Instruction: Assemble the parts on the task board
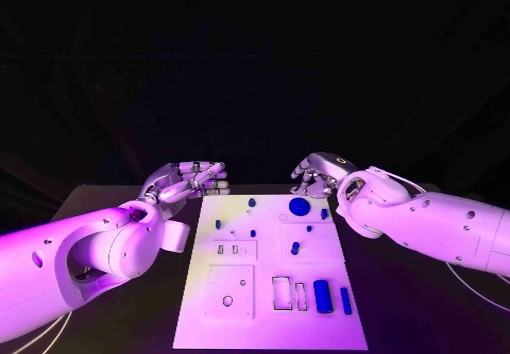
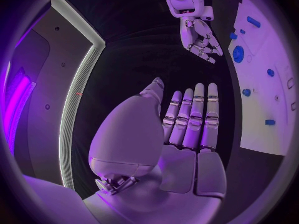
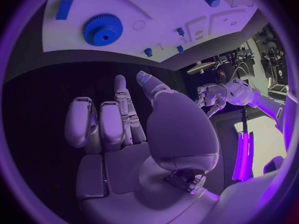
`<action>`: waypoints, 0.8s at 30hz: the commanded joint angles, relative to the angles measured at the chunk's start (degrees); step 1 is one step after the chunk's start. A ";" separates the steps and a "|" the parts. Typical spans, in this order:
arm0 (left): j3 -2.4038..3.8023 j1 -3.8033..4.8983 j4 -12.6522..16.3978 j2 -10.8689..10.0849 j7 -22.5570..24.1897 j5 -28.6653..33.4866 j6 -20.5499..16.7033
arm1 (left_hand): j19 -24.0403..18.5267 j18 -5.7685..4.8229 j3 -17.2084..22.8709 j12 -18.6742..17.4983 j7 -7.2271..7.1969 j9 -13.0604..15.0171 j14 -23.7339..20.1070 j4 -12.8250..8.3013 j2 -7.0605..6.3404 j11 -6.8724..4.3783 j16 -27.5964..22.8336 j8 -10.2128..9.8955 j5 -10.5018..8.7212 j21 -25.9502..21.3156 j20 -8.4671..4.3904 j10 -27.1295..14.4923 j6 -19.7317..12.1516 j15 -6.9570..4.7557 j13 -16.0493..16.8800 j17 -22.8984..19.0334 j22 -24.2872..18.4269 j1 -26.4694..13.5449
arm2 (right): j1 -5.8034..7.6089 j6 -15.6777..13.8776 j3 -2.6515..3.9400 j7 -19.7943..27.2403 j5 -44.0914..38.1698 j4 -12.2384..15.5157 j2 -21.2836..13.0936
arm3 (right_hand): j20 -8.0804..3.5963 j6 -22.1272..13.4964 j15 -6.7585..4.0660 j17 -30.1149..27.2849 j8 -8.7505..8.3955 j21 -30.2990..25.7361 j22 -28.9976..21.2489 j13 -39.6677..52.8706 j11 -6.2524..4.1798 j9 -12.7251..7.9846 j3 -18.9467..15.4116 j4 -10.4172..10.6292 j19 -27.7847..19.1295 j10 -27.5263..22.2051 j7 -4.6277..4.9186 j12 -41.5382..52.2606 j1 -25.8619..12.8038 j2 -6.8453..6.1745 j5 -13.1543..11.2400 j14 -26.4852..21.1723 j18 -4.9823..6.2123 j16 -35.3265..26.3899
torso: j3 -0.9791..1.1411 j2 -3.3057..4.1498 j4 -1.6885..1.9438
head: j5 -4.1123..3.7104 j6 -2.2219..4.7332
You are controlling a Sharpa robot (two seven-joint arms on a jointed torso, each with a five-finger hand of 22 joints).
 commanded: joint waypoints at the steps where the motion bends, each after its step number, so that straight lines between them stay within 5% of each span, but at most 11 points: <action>1: 0.04 0.09 -0.06 0.24 0.22 -0.23 0.69 | -0.06 0.64 -0.21 -0.18 0.49 -0.07 -0.25 -0.12 -0.13 0.11 -0.25 -0.32 -0.11 0.22 0.01 -0.34 -0.21 -0.03 -0.03 0.05 -0.02 0.51 | 0.10 6.61 0.00 -1.45 5.91 -0.55 -0.09 | -0.03 -0.73 -0.44 1.46 0.07 0.66 0.89 2.55 -0.29 0.00 -1.83 0.44 0.83 0.26 0.02 2.87 0.13 -0.59 0.54 1.41 -1.01 1.09 | 0.10 -0.22 -0.35 | -0.04 -0.05; 3: 0.04 0.09 -0.11 0.34 0.23 -0.23 0.73 | -0.06 0.64 -0.21 -0.18 0.49 -0.07 -0.25 -0.12 -0.13 0.11 -0.25 -0.32 -0.11 0.22 0.01 -0.34 -0.21 -0.03 -0.03 0.05 -0.02 0.51 | 0.09 7.79 0.00 -1.75 5.93 -1.39 0.05 | -0.20 -1.12 -0.61 3.31 0.54 1.34 1.90 6.51 -0.53 0.17 -3.73 0.83 1.45 -0.90 -0.07 7.11 0.78 -0.25 0.90 1.75 -1.23 2.48 | 0.16 -0.19 -0.28 | -0.04 -0.09; 4: 0.04 0.09 -0.14 0.41 0.24 -0.23 0.76 | -0.06 0.64 -0.21 -0.18 0.49 -0.07 -0.25 -0.12 -0.13 0.11 -0.25 -0.32 -0.11 0.22 0.01 -0.34 -0.21 -0.03 -0.03 0.05 -0.02 0.51 | -0.02 8.44 -0.01 -1.91 5.57 -1.99 0.28 | -0.67 -1.97 -0.02 5.00 2.04 1.82 2.97 18.09 -0.95 0.67 -8.13 2.20 1.87 -8.41 0.11 18.49 2.62 1.17 1.40 1.76 -1.25 4.13 | 0.11 -0.15 -0.14 | -0.06 -0.10; 11: 0.03 0.07 -0.25 0.59 0.22 -0.23 0.85 | -0.06 0.64 -0.21 -0.18 0.49 -0.07 -0.25 -0.12 -0.13 0.11 -0.25 -0.32 -0.11 0.22 0.01 -0.34 -0.21 -0.03 -0.03 0.05 -0.02 0.51 | -1.02 10.46 -0.10 -2.23 4.03 -4.68 1.79 | 0.02 -3.53 -0.08 10.90 3.17 2.57 4.57 26.68 -0.23 0.91 -10.63 3.88 2.73 -10.90 0.02 27.61 4.47 2.37 1.63 2.65 -1.62 7.88 | 0.07 0.00 0.12 | -0.03 -0.48; 24: 0.03 0.07 -0.14 0.36 0.56 -0.23 0.63 | -0.08 0.64 -0.19 -0.19 0.45 -0.06 -0.30 -0.14 -0.11 0.10 -0.30 -0.33 -0.11 0.23 0.02 -0.31 -0.17 -0.02 -0.02 0.07 -0.03 0.55 | -2.35 11.32 -0.17 -2.87 1.39 -6.60 2.94 | 0.44 -4.28 0.14 20.09 4.56 4.92 7.92 47.48 0.08 1.19 -13.38 5.54 4.95 -3.87 0.33 47.19 5.42 3.08 2.00 4.16 -2.39 13.12 | 0.09 -0.09 -0.02 | 0.14 -1.34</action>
